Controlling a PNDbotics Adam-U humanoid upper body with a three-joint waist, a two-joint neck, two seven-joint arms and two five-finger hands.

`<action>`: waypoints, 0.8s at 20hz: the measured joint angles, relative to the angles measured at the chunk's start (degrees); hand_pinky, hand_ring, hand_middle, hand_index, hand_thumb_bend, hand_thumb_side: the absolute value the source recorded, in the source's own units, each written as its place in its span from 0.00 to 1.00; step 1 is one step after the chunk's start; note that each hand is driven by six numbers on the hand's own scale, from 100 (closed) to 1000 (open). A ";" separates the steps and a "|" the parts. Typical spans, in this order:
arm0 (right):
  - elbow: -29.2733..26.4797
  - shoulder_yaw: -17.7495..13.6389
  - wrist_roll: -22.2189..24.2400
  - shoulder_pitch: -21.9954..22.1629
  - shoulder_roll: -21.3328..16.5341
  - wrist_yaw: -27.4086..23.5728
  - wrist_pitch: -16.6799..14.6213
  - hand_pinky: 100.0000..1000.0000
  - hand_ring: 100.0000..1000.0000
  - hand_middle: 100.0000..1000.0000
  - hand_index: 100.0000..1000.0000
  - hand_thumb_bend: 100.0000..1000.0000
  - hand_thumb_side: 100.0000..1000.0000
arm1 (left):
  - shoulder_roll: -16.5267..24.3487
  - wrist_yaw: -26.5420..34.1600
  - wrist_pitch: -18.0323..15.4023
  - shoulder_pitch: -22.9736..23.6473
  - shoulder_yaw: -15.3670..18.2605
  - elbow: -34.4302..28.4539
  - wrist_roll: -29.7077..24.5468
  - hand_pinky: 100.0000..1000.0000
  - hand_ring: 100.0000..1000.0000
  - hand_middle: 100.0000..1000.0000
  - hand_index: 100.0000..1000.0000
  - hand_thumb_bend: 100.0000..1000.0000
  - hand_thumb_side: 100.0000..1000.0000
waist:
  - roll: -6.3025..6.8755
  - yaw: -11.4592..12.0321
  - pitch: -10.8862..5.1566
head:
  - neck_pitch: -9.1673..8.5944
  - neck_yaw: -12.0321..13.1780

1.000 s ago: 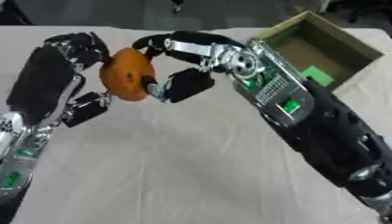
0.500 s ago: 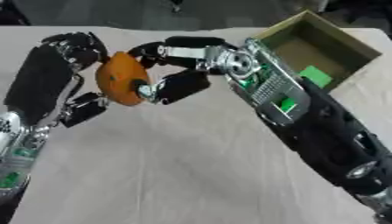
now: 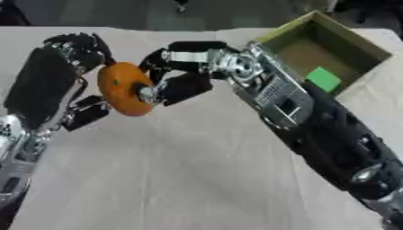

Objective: Pick up the objects with one hand, pass them to the other hand, and then place them into the box on the other side of the table.

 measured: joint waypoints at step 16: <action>0.11 0.12 -2.90 0.03 0.09 -4.22 2.05 1.00 0.67 0.41 0.66 0.00 0.22 | -0.19 -0.10 0.22 -0.03 -0.29 0.12 0.86 0.48 0.50 0.47 0.50 0.26 0.00 | 0.00 0.01 0.00 | 0.25 0.15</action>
